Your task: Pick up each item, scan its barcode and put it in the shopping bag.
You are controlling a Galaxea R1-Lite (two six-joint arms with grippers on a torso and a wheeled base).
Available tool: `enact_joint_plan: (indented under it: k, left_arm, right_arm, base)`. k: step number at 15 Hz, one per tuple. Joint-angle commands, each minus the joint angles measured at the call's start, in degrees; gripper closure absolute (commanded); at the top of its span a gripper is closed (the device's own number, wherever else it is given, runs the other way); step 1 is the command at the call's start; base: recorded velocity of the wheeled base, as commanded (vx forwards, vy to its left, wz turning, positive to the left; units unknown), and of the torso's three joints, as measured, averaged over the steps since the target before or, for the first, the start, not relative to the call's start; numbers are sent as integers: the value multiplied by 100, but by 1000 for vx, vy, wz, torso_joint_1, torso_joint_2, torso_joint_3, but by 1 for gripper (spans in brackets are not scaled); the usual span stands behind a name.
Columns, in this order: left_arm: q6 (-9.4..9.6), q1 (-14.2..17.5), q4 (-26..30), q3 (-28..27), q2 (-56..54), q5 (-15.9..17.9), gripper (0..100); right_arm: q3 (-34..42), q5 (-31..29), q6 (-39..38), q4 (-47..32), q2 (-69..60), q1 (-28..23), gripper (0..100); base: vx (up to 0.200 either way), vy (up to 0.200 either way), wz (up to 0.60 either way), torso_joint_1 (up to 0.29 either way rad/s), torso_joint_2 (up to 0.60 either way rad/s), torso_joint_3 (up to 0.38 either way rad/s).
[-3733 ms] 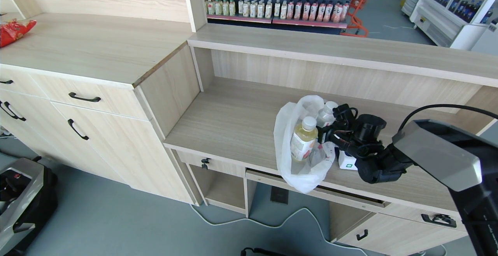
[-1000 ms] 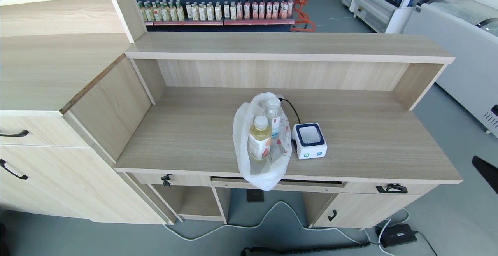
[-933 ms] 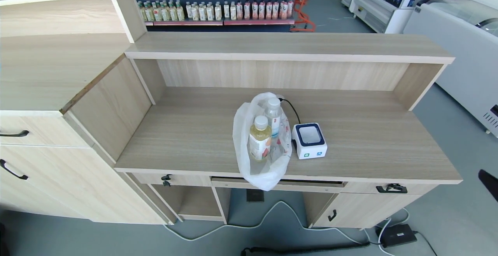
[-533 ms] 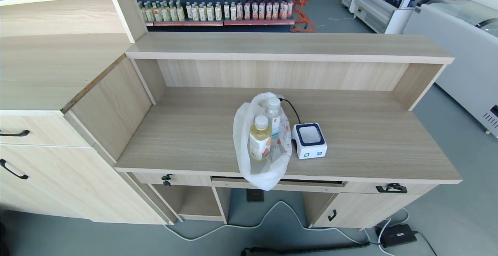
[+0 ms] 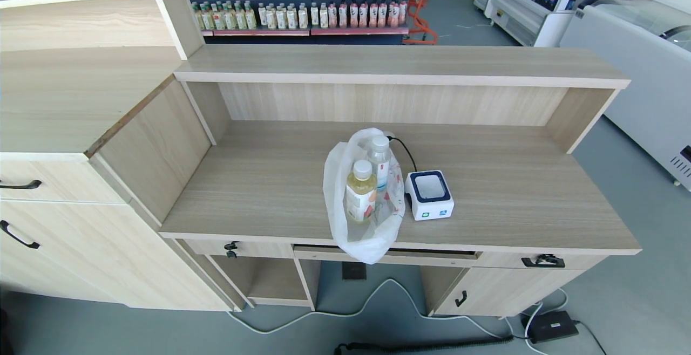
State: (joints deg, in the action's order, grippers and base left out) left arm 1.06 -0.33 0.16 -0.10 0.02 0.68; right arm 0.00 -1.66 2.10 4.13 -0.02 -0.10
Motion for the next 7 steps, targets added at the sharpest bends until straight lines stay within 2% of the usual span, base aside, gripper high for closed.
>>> enact_joint_plan:
  k: [1, 3, 7]
  left_arm:
    - [-1, -2, 2, 1, -2, 2, 0]
    - [8, -2, 2, 1, -2, 2, 0]
    - [-1, -2, 2, 1, -2, 2, 0]
  right_arm:
    - [0, -1, -34, -35, 2, 1, 0]
    - [0, -19, -227, -440, 2, 1, 0]
    - [-9, -45, -298, -457, 2, 1, 0]
  base:
    - [0, 0, 0, 0, 0, 0]
    - [0, 0, 0, 0, 0, 0]
    - [0, 0, 0, 0, 0, 0]
